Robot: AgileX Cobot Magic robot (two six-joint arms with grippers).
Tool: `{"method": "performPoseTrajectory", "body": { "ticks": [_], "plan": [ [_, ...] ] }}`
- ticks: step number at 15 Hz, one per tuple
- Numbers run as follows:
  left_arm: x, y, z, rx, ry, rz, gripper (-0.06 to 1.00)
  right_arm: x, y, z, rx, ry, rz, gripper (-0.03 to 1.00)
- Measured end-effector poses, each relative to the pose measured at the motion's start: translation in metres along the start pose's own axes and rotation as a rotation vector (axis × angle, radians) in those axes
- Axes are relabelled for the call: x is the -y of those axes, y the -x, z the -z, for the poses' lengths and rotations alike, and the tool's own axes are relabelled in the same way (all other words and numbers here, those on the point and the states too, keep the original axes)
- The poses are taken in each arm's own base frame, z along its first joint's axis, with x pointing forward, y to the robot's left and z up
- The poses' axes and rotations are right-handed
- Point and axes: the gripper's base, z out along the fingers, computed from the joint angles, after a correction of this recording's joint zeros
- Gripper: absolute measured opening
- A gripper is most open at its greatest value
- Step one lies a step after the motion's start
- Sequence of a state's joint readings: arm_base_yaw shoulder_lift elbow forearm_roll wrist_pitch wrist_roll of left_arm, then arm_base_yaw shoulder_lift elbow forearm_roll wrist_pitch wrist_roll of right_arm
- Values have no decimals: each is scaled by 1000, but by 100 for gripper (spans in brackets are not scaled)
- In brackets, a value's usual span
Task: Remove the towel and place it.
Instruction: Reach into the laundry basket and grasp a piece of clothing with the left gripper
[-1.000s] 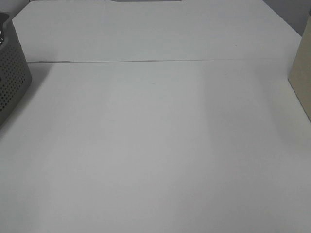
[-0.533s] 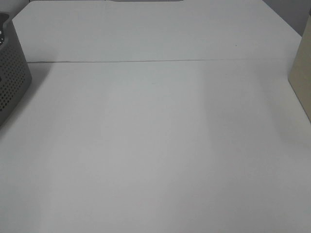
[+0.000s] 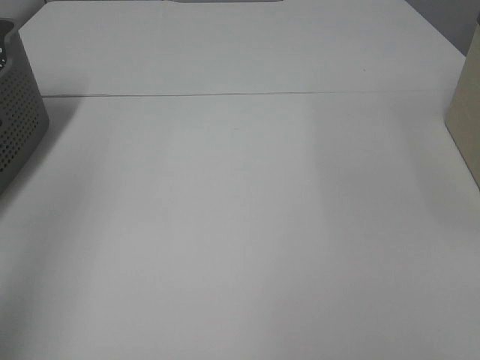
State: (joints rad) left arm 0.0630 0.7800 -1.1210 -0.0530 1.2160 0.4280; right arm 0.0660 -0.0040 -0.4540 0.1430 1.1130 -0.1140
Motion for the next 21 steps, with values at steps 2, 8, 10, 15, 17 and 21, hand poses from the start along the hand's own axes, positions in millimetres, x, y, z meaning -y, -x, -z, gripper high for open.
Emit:
{"method": "performPoseTrajectory", "body": {
  "ticks": [2,8,10,15,17,21],
  "plan": [
    [-21,41,-30,-68,-18,-190,99,0,0,0,0,0,0,75],
    [-77,90,-134,-331,-11,-532,98,0,0,0,0,0,0,75],
    [-101,88,-160,-404,3,-505,98,0,0,0,0,0,0,75],
    [-156,56,-233,-566,-52,-472,98,0,0,0,0,0,0,75],
    [-164,41,-260,-613,-95,-493,98,0,0,0,0,0,0,75],
    [-175,27,-288,-627,-89,-522,98,0,0,0,0,0,0,75]
  ]
}}
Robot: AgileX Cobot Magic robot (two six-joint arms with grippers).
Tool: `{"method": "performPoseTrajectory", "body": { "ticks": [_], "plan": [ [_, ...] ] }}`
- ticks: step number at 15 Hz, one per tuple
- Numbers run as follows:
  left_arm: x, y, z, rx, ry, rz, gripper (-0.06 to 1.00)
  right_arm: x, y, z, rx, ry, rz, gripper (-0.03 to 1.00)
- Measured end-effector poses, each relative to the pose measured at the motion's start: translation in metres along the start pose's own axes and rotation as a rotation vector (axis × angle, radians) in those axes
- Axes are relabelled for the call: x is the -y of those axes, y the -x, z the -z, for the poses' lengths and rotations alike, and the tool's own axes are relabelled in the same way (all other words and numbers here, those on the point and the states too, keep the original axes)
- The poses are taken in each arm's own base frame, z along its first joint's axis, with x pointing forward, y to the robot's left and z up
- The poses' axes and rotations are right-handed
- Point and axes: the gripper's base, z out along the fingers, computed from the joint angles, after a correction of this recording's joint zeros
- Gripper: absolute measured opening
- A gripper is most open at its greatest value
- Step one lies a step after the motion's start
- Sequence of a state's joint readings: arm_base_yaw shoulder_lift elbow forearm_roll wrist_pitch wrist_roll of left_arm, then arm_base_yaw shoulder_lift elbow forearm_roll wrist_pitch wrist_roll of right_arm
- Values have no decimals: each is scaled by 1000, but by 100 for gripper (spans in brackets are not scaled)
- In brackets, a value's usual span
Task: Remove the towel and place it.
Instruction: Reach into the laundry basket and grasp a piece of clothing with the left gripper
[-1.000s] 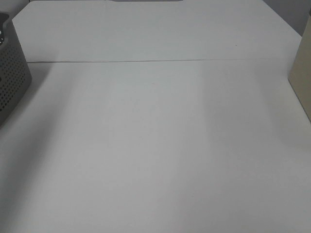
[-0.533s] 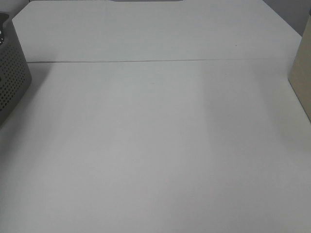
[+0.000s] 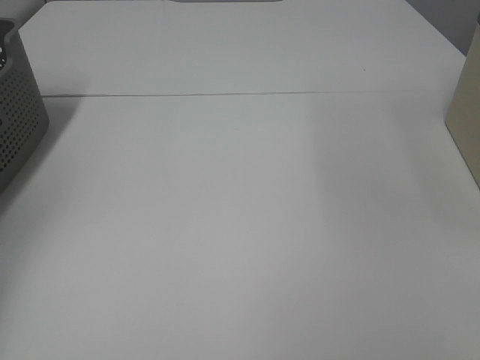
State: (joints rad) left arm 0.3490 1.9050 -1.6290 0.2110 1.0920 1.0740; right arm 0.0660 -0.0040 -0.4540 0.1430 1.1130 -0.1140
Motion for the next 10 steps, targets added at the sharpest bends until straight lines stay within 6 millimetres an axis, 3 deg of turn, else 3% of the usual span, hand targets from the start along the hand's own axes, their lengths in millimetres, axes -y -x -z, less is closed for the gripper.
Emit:
{"method": "performPoseTrajectory", "body": {
  "ticks": [7,10],
  "plan": [
    [-38,27,-40,49,-77,32,97,0,0,0,0,1,0,75],
    [-41,37,-61,80,-118,23,97,0,0,0,1,5,-2,75]
  ]
}}
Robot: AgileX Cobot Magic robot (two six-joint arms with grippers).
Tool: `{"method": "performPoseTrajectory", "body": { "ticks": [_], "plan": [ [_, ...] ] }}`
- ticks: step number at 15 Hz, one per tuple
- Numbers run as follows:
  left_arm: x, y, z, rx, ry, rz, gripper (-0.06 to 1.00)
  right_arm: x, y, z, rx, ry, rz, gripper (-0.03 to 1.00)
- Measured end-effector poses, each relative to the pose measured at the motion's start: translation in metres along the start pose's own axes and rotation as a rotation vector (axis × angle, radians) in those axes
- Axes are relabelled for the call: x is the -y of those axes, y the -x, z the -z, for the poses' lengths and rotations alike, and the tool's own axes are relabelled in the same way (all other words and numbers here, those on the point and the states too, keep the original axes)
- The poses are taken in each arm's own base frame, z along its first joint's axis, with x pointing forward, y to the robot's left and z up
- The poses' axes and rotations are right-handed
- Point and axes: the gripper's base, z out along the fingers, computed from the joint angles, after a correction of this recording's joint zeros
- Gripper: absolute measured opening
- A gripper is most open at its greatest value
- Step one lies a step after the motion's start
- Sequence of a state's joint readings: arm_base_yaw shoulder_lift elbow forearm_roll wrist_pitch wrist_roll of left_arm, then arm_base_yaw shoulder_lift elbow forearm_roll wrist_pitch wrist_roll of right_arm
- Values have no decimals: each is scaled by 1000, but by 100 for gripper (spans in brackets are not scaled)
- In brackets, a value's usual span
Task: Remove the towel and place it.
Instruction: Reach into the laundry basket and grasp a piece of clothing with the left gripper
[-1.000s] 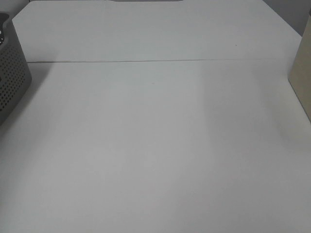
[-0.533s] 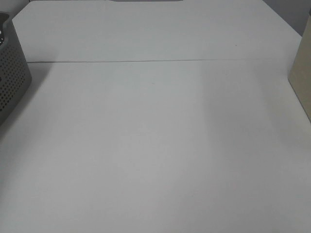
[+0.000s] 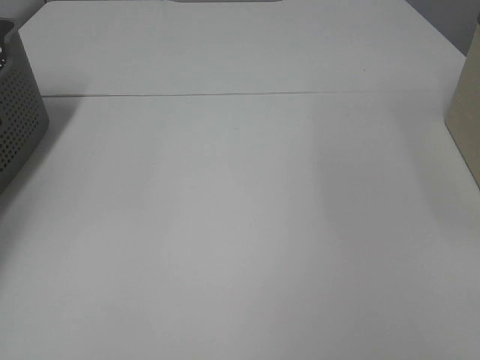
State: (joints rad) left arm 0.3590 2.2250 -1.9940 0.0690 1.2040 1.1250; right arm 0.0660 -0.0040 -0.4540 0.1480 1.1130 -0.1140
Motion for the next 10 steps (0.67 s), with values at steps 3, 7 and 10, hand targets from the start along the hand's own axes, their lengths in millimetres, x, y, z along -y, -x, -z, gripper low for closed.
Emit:
{"method": "performPoseTrajectory", "body": {
  "ticks": [3,7,10],
  "plan": [
    [-1,1,-20,-18,-35,-8,96,0,0,0,0,0,0,75],
    [-1,2,-20,-15,-35,-7,77,0,0,0,0,1,0,75],
    [-1,2,-20,-15,-35,18,41,0,0,0,0,2,-1,75]
  ]
}}
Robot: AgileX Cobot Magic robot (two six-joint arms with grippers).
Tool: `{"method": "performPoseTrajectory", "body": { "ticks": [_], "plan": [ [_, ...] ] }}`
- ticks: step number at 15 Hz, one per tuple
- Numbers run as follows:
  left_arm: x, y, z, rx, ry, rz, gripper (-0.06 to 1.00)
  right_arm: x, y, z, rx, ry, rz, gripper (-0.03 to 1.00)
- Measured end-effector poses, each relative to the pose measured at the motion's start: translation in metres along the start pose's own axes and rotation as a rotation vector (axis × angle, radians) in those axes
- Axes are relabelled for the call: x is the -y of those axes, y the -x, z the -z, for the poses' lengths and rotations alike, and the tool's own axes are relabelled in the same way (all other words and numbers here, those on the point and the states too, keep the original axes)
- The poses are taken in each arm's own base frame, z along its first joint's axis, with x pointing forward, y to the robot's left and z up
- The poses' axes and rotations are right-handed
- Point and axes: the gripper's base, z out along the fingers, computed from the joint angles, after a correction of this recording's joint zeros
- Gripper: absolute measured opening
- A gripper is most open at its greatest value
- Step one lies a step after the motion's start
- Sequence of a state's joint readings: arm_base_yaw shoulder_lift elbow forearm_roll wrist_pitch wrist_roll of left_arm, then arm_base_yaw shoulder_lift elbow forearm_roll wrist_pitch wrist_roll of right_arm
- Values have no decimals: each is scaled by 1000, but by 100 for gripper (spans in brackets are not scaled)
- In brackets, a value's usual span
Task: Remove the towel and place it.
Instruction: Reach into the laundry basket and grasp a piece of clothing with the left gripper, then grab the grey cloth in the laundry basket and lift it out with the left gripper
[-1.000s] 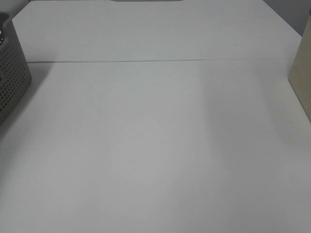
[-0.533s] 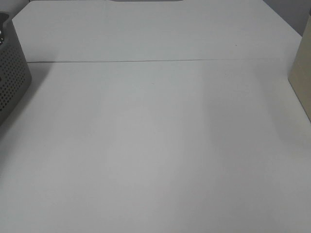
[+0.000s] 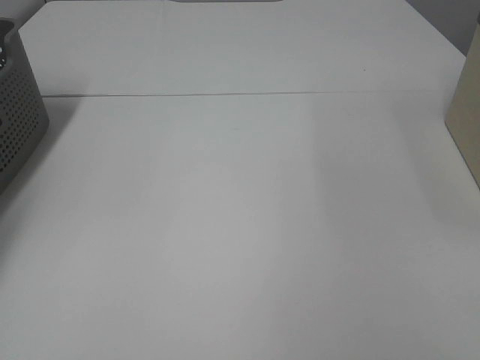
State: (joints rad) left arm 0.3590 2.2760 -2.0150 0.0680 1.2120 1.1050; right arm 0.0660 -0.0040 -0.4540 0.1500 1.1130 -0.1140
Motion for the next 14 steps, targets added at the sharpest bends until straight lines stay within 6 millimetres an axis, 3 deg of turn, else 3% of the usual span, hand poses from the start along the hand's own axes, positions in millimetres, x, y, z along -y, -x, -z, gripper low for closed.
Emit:
{"method": "performPoseTrajectory", "body": {
  "ticks": [2,7,10,11,14],
  "plan": [
    [0,0,0,2,-1,37,34,0,0,0,0,0,0,75],
    [0,0,0,2,-1,46,30,0,0,0,0,0,0,75],
    [-1,-1,0,-14,7,39,13,0,0,0,0,0,0,75],
    [-1,-1,0,-13,7,39,1,0,0,0,0,0,0,75],
    [-1,-1,5,-6,16,42,0,0,0,0,0,0,0,75]
  ]
}}
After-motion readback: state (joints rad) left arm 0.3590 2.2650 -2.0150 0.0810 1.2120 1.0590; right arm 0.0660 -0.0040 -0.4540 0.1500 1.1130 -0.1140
